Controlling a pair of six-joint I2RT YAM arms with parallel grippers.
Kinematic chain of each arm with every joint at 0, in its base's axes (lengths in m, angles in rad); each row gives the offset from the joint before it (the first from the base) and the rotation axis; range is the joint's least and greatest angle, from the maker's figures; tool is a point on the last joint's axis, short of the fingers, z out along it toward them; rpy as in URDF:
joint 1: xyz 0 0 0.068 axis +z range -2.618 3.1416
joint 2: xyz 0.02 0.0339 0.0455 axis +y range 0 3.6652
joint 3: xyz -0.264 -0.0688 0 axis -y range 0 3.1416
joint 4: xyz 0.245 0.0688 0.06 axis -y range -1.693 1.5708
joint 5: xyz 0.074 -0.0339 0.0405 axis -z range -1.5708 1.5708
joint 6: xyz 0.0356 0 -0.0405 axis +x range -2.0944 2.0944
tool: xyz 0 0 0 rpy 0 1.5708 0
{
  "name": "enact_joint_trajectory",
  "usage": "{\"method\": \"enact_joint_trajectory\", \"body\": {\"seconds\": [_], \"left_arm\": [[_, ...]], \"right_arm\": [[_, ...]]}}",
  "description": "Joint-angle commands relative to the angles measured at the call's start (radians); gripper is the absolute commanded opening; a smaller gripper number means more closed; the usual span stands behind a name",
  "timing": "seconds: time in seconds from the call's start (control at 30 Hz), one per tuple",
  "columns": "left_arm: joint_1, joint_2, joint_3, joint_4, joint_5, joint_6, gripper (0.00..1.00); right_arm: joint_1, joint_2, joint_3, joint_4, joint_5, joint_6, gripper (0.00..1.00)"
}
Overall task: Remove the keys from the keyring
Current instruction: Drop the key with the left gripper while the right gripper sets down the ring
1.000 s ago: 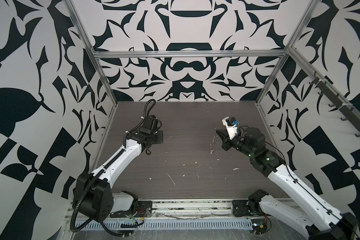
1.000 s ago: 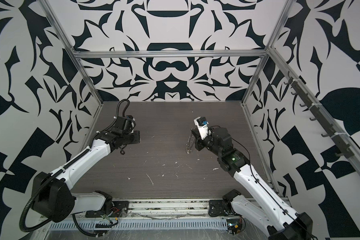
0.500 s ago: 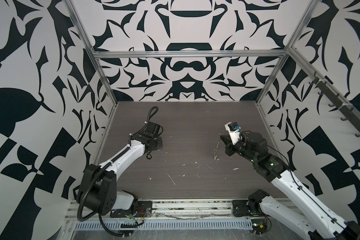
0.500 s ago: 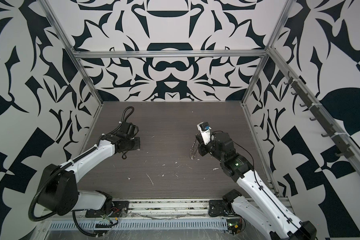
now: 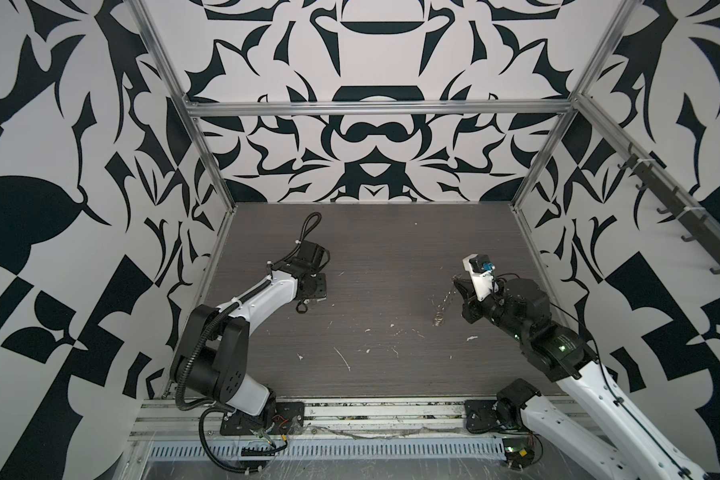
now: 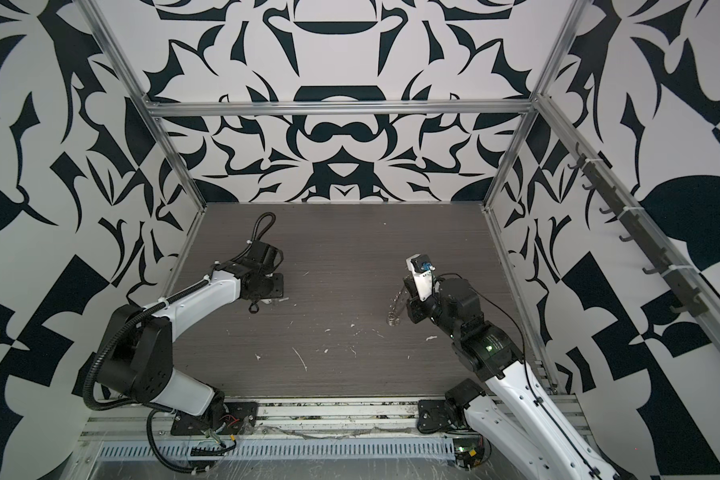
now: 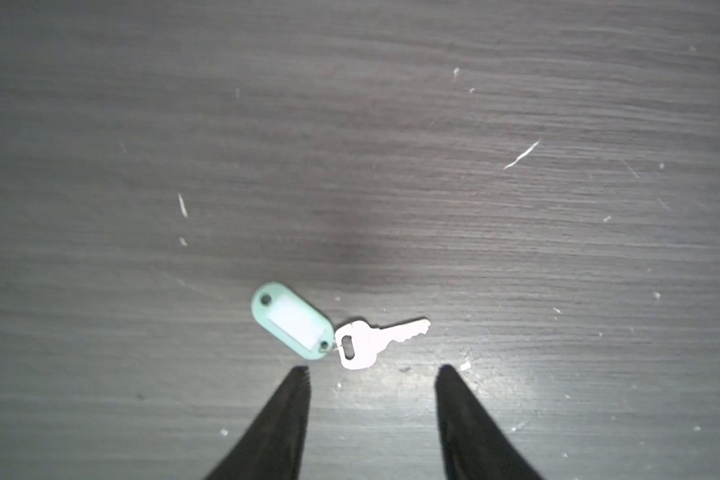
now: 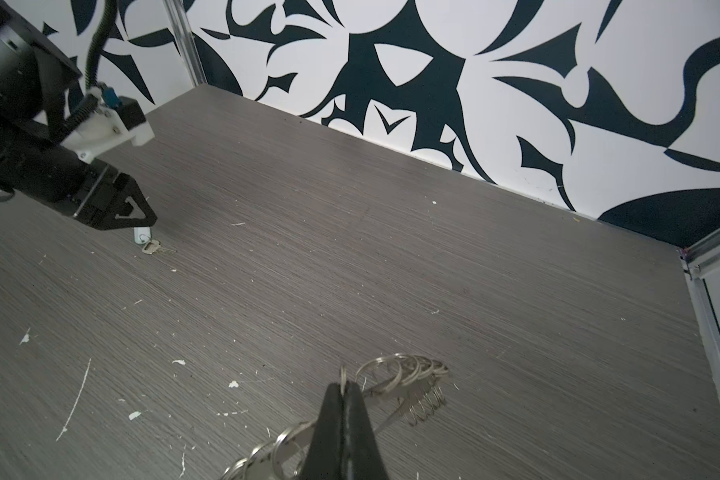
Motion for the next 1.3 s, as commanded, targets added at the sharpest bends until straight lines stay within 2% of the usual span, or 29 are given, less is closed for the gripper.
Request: {"method": "enact_joint_trajectory", "body": {"seconds": [0.0, 0.4, 0.6, 0.8, 0.97, 1.2, 1.23, 1.27], "left_arm": [[0.006, -0.004, 0.052, -0.019, -0.012, 0.015, 0.60], [0.006, 0.013, 0.111, -0.045, -0.006, 0.048, 0.65], [0.006, 0.005, 0.117, -0.039, 0.002, 0.058, 0.65], [0.007, -0.014, 0.130, -0.045, 0.014, 0.061, 0.66], [0.007, -0.041, 0.135, -0.045, 0.021, 0.066, 0.66], [0.006, -0.077, 0.125, -0.062, 0.025, 0.071, 0.69], [0.006, -0.086, 0.120, -0.061, 0.025, 0.072, 0.71], [0.007, -0.096, 0.115, -0.060, 0.024, 0.077, 0.74]], "right_arm": [[-0.002, -0.025, -0.022, -0.008, 0.062, 0.004, 0.00], [-0.001, -0.032, -0.114, -0.011, 0.129, 0.050, 0.00], [-0.002, 0.043, -0.109, 0.021, 0.144, 0.050, 0.00], [-0.002, 0.263, -0.032, 0.065, 0.175, 0.049, 0.00], [-0.010, 0.542, 0.078, 0.103, 0.195, 0.026, 0.00], [-0.077, 0.912, 0.254, 0.129, 0.079, -0.010, 0.00], [-0.087, 0.952, 0.281, 0.124, 0.057, -0.016, 0.08], [-0.098, 0.980, 0.310, 0.110, 0.038, -0.020, 0.21]]}}
